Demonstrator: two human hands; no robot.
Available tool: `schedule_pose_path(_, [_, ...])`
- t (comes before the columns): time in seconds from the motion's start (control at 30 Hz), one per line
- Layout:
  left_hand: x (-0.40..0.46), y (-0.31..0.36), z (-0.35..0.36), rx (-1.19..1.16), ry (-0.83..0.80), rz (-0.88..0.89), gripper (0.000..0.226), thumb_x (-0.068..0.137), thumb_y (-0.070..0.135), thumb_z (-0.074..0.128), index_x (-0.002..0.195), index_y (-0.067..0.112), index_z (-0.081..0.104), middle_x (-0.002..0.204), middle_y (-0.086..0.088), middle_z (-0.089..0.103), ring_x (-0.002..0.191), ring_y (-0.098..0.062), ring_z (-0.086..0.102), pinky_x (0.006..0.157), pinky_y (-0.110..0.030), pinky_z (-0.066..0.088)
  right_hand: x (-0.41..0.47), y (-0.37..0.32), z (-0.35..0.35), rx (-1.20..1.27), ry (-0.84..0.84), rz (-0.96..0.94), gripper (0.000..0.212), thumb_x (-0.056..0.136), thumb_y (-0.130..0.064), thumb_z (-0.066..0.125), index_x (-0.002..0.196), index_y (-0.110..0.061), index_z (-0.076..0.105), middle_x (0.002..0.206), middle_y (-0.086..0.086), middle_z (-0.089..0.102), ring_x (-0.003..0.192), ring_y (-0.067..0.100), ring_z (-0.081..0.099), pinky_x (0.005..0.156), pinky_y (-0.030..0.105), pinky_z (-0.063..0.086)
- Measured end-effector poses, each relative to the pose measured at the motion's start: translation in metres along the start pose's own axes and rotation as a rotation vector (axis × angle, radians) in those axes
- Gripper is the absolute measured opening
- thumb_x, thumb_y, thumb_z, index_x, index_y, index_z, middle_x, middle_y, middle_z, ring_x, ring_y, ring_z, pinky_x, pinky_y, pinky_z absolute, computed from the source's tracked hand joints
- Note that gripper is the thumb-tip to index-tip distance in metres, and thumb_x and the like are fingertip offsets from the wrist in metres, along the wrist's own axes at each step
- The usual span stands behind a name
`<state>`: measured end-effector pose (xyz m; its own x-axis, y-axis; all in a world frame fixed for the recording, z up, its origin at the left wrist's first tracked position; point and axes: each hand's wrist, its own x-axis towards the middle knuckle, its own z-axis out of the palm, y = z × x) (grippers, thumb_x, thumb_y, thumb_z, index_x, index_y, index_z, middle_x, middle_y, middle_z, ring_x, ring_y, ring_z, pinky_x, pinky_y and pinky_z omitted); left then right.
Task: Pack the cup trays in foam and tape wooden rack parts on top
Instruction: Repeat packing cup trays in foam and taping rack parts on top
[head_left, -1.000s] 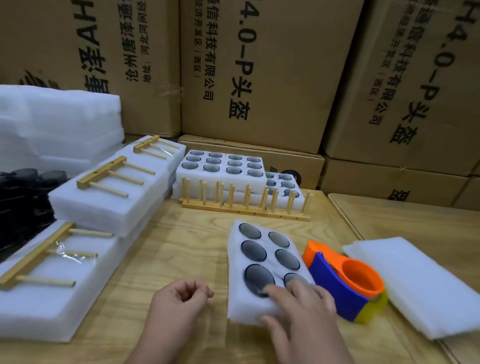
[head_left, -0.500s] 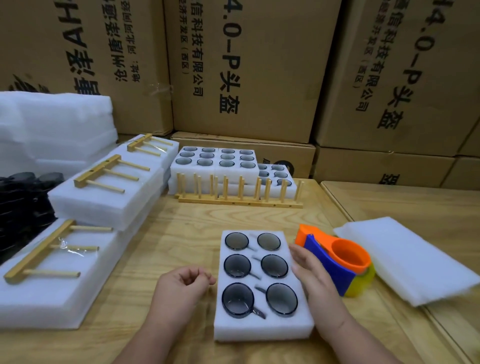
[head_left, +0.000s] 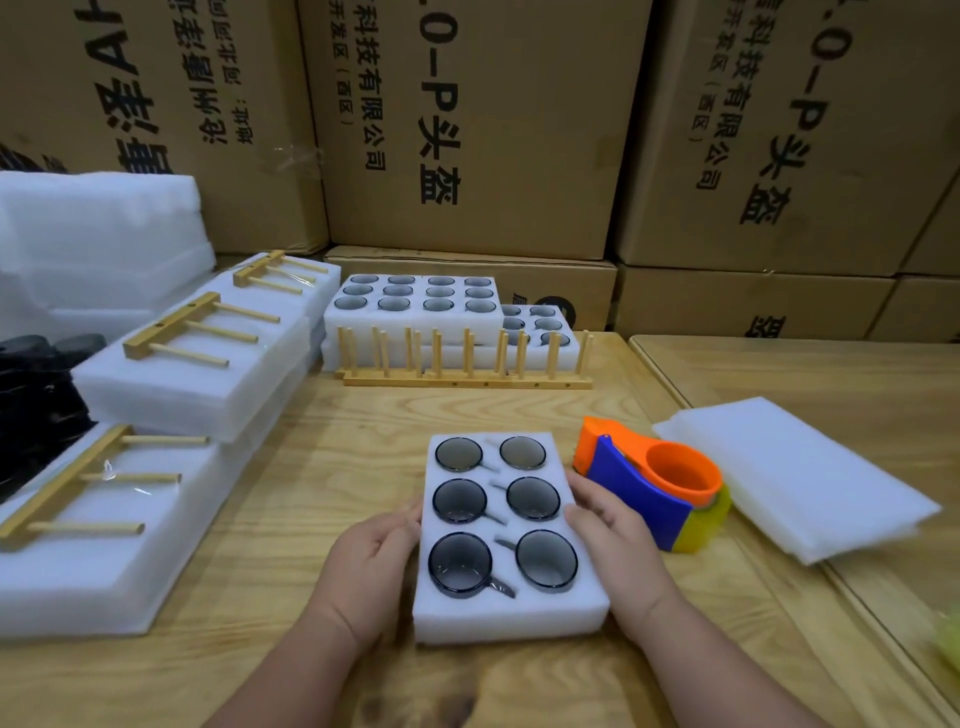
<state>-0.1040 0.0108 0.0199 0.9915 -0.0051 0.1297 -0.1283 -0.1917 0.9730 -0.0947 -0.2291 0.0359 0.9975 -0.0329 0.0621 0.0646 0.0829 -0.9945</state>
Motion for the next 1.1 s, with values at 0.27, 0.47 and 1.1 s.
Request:
schedule_pose_path(0.27, [0.001, 0.001, -0.001, 0.096, 0.045, -0.009, 0.03, 0.084, 0.037, 0.052, 0.09, 0.045, 0.081, 0.112, 0.034, 0.069, 0.109, 0.017, 0.06, 0.081, -0.003, 0.044, 0.004, 0.004, -0.003, -0.003, -0.015, -0.004, 0.049, 0.096, 0.005, 0.052, 0.11, -0.034, 0.078, 0.115, -0.004, 0.076, 0.107, 0.015, 0.072, 0.085, 0.029, 0.059])
schedule_pose_path(0.47, [0.002, -0.007, -0.002, 0.116, 0.045, -0.059, 0.036, 0.097, 0.01, 0.058, 0.07, 0.015, 0.081, 0.111, 0.024, 0.074, 0.1, 0.004, 0.069, 0.078, -0.01, 0.05, 0.005, 0.007, -0.012, 0.059, 0.055, 0.058, 0.044, 0.09, 0.009, 0.052, 0.095, -0.024, 0.081, 0.101, 0.009, 0.079, 0.09, 0.023, 0.075, 0.07, 0.032, 0.06])
schedule_pose_path(1.1, [-0.002, 0.007, 0.003, 0.205, 0.196, -0.155, 0.039, 0.104, 0.034, 0.051, 0.078, 0.033, 0.081, 0.082, 0.013, 0.077, 0.08, 0.002, 0.069, 0.083, -0.029, 0.053, 0.008, 0.025, -0.017, 0.077, 0.181, 0.02, 0.013, 0.074, -0.023, 0.063, 0.082, -0.021, 0.073, 0.08, 0.009, 0.073, 0.07, 0.019, 0.063, 0.064, 0.037, 0.051])
